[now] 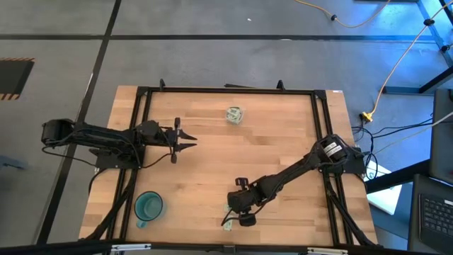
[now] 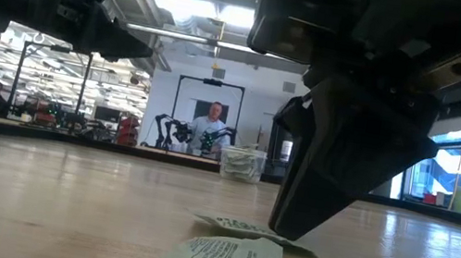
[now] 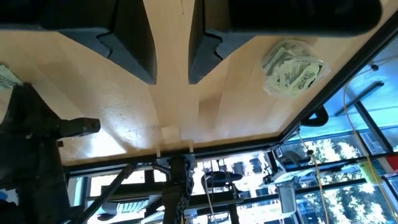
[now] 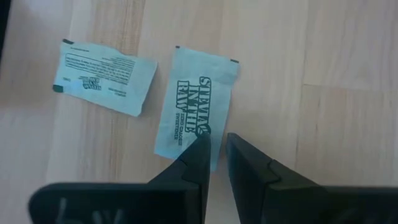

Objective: Pick and place items into bin
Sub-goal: Put the light green stevia packet into the transparent bin

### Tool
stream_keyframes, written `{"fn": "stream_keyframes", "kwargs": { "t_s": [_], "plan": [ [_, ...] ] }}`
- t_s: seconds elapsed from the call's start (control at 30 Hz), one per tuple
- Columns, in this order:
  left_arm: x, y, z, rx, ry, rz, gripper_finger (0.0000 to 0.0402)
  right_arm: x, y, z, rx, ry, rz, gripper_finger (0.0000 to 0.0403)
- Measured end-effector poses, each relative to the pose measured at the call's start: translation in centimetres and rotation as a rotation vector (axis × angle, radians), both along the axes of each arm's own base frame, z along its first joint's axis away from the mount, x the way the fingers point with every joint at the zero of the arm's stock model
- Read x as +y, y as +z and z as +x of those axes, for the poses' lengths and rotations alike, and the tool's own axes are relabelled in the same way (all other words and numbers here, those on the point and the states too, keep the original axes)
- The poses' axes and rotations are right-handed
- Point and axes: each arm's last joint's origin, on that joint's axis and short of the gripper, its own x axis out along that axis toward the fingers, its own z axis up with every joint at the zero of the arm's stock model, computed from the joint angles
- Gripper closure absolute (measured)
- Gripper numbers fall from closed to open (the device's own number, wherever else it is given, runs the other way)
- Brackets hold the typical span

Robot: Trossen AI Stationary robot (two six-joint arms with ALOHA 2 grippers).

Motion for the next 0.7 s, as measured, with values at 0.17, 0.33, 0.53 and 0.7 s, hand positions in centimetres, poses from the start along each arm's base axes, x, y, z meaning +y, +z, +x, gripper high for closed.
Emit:
{"fn": "stream_keyframes", "kwargs": {
  "t_s": [0.17,0.33,0.53,0.7],
  "plan": [
    [0.0,0.0,0.0,0.000,0.002,-0.002,0.0314,-0.7,-0.1,0.1,0.019,-0.019,-0.020,0.0344],
    [0.0,0.0,0.0,0.000,0.002,-0.005,0.0317,-1.6,-0.1,0.2,0.046,-0.037,-0.050,0.0356],
    [0.0,0.0,0.0,0.000,0.002,-0.003,0.0319,-2.9,-0.2,0.6,0.055,-0.030,-0.076,0.0379],
    [0.0,0.0,0.0,0.000,0.002,-0.002,0.0319,-4.5,-0.3,0.8,0.090,-0.064,-0.104,0.0396]
  ]
}}
